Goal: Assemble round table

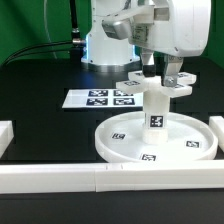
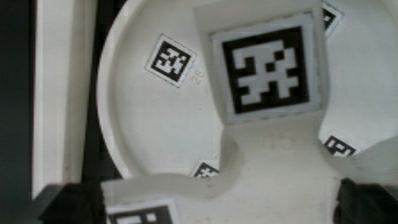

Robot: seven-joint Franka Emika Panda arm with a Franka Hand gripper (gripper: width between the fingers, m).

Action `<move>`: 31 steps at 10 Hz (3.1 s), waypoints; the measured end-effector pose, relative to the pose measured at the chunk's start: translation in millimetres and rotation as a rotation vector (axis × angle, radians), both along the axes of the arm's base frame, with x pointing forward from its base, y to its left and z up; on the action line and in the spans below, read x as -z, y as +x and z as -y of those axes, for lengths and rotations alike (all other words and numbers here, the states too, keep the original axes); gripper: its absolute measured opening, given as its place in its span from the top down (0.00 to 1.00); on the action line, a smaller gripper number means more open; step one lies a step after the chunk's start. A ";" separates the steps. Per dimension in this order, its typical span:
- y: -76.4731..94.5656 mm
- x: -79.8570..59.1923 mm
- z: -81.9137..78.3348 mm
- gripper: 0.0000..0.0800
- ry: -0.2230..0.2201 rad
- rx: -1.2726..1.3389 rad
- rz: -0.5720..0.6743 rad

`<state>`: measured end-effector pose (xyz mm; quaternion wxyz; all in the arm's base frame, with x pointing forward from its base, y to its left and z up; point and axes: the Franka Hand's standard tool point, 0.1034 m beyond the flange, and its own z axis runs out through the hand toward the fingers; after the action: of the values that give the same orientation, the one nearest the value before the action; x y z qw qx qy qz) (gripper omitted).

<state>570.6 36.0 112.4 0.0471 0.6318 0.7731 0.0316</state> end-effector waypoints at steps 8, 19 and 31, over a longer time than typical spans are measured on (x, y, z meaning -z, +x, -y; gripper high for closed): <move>0.6 -5.4 -0.4 0.19 0.012 0.161 -0.023; -14.3 3.3 -1.3 0.19 0.084 0.703 -0.010; -27.3 18.9 -1.6 0.43 0.092 0.700 -0.009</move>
Offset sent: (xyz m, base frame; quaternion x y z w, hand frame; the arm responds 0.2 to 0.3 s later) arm 0.0000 0.0000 0.0000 0.0000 0.0000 0.0000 1.0000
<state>543.2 37.6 93.5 0.0235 0.8600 0.5078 0.0456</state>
